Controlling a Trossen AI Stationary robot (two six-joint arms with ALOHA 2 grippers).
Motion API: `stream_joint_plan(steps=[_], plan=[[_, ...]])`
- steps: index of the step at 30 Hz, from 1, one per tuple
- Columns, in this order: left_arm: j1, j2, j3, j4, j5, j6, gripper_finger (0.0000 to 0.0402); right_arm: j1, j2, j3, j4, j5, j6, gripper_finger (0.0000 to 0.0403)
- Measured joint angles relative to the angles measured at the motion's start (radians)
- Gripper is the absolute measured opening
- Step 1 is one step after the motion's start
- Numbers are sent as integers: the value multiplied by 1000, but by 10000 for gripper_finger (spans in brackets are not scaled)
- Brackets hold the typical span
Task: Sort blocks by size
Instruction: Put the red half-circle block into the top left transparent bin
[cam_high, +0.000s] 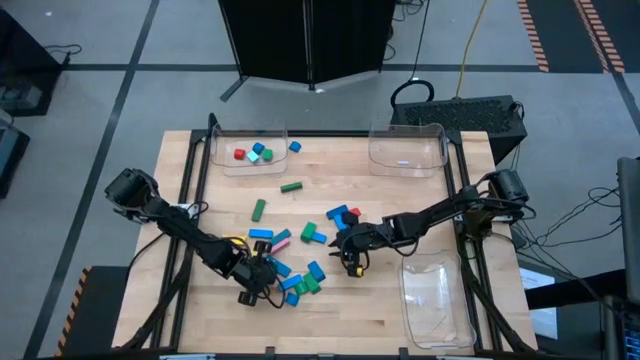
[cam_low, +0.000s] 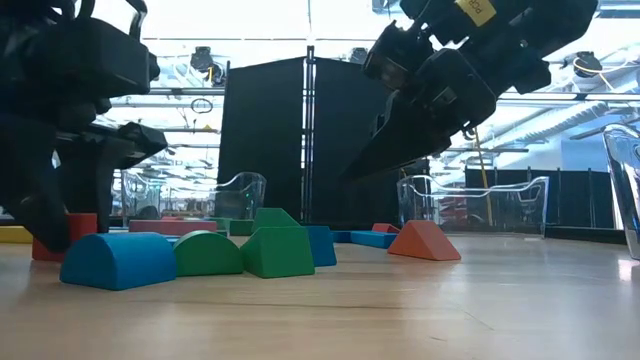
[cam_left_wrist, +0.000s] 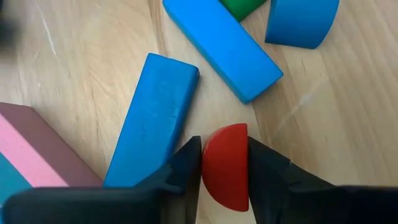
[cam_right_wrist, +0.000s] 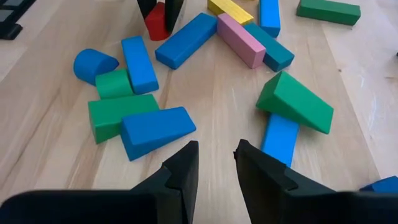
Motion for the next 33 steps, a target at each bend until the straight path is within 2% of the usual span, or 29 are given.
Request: stream_joint_plan(steps=[10, 17, 22, 28, 33], plan=[[0, -1, 10, -7, 0, -4, 102, 0, 0, 0, -1, 0, 0, 100], [1, -1, 68, -4, -3, -5, 101, 0, 0, 0, -1, 0, -7, 100], [5, -10, 122, -30, -46, -4, 101, 0, 0, 0, -1, 15, -9, 100], [40, -69, 167, -152, -103, -3, 101, 0, 0, 0, -1, 21, -19, 100], [100, -164, 168, -222, -142, 14, 101, 0, 0, 0, -2, 21, -19, 100]])
